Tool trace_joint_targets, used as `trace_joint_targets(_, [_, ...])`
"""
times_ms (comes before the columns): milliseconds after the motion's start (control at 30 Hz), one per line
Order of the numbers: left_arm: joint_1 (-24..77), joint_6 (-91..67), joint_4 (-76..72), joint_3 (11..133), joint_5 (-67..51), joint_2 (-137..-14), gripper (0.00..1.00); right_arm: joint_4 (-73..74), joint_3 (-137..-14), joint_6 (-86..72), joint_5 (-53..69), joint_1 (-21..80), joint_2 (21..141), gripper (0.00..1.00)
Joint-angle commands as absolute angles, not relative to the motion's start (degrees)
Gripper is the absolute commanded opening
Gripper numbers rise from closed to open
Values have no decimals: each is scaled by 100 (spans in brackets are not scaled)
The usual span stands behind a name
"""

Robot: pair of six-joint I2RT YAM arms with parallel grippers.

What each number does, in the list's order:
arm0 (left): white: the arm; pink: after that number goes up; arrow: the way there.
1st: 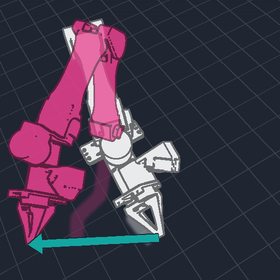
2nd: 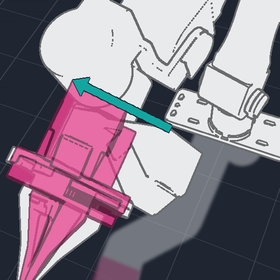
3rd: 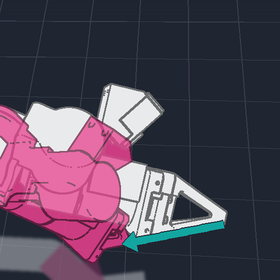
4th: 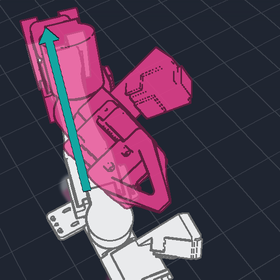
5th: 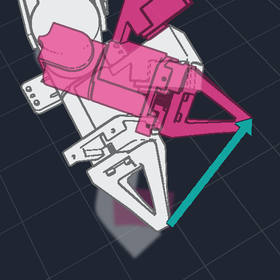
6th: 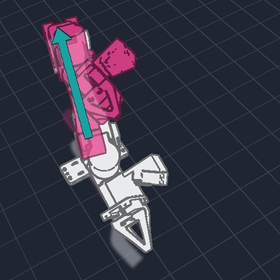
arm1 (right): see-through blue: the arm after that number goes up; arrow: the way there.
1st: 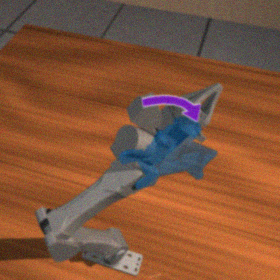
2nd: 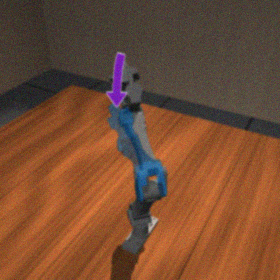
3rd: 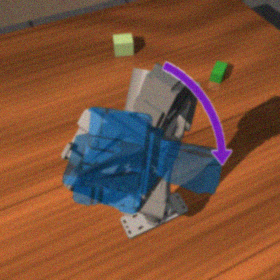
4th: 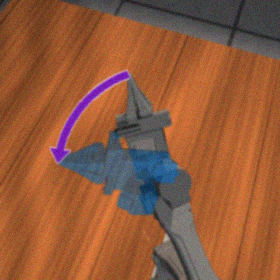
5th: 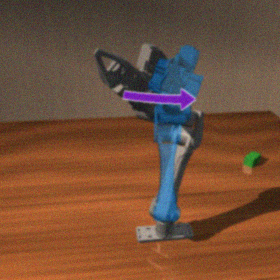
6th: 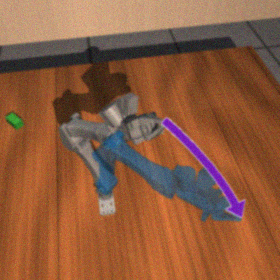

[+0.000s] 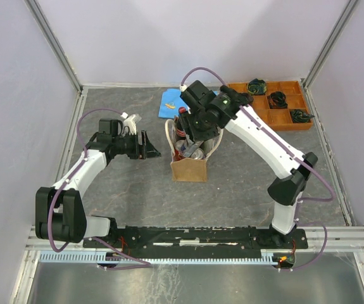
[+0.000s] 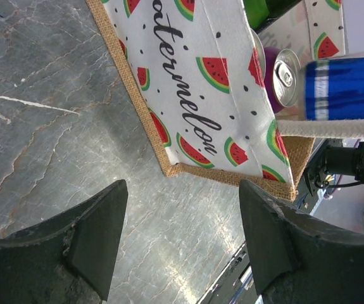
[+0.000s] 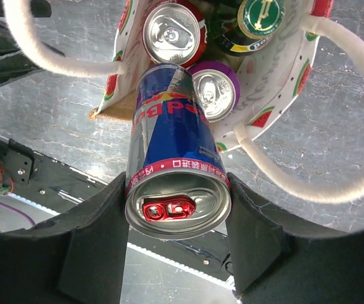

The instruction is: Place the beverage into the canvas bag

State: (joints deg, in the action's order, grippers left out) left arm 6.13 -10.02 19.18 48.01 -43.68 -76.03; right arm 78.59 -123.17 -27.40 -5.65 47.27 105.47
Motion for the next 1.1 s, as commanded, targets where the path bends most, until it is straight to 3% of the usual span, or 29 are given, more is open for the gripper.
trace_joint_targets(0, [606, -843, 1734, 4755, -4514, -7473, 77, 7491, -12627, -2541, -621, 4798, 10738, 0])
trace_joint_targets(600, [611, -817, 1713, 4562, -4553, -7392, 77, 8347, -13175, -2410, -607, 5394, 11495, 0])
trace_joint_targets(1067, [604, -756, 1779, 4536, -4590, -7323, 77, 8251, -13002, -2049, -1327, 5504, 12294, 0])
